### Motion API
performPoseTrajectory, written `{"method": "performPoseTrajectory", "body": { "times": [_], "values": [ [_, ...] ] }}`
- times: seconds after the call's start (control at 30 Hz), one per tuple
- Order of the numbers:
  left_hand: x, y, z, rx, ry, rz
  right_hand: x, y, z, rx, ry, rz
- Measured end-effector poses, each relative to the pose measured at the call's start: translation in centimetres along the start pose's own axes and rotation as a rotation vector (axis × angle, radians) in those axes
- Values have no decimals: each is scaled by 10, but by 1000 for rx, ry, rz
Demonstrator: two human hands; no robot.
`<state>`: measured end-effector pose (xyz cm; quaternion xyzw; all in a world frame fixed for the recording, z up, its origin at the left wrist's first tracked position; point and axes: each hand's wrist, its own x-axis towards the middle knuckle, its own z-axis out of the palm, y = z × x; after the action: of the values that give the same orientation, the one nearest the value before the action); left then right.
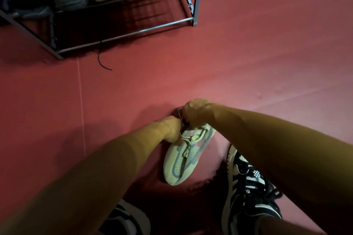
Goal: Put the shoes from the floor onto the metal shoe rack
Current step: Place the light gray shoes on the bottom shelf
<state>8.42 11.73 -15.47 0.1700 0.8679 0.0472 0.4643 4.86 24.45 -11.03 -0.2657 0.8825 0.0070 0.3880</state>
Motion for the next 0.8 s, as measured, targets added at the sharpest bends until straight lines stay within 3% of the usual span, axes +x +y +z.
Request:
{"method": "performPoseTrajectory", "body": {
  "times": [0.23, 0.4, 0.57, 0.8],
  "values": [
    [-11, 2, -24, 80, -23, 42, 5, -4, -28, -231, -102, -77],
    [-25, -17, -69, 42, 51, -6, 13, 6, -62, -174, -84, -59],
    [-55, -27, -132, 87, 101, -40, 0, 12, -110, 39, -100, -35],
    [-114, -27, -221, 257, 256, -54, -34, 11, -177, 63, 135, 22]
  ]
}}
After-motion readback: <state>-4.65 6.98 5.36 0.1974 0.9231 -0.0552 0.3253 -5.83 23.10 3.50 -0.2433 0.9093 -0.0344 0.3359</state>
